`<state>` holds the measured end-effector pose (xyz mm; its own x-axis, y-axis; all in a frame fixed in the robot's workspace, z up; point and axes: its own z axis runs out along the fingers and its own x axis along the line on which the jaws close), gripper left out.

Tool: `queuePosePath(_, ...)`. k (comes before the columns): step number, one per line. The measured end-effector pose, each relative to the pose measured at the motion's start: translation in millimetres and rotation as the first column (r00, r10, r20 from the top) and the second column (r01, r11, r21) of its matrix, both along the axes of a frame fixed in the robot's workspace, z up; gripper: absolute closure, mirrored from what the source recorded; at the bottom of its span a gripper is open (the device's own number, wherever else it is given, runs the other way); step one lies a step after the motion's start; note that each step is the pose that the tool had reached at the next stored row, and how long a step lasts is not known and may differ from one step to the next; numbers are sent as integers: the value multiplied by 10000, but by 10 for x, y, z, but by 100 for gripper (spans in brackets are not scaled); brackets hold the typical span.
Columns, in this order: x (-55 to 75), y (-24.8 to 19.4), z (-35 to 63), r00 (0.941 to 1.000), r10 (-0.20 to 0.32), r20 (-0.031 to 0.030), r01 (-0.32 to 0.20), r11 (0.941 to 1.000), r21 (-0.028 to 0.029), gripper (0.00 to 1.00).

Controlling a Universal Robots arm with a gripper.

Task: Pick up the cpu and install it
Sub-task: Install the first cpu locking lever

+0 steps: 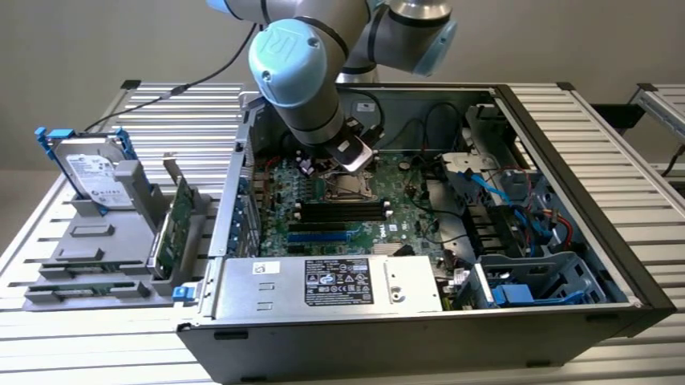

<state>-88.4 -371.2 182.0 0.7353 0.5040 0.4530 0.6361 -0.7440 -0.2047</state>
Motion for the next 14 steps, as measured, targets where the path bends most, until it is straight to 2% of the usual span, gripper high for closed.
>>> queuePosePath(14,0,15,-2,9996,-278,1,278,9996,12,89)
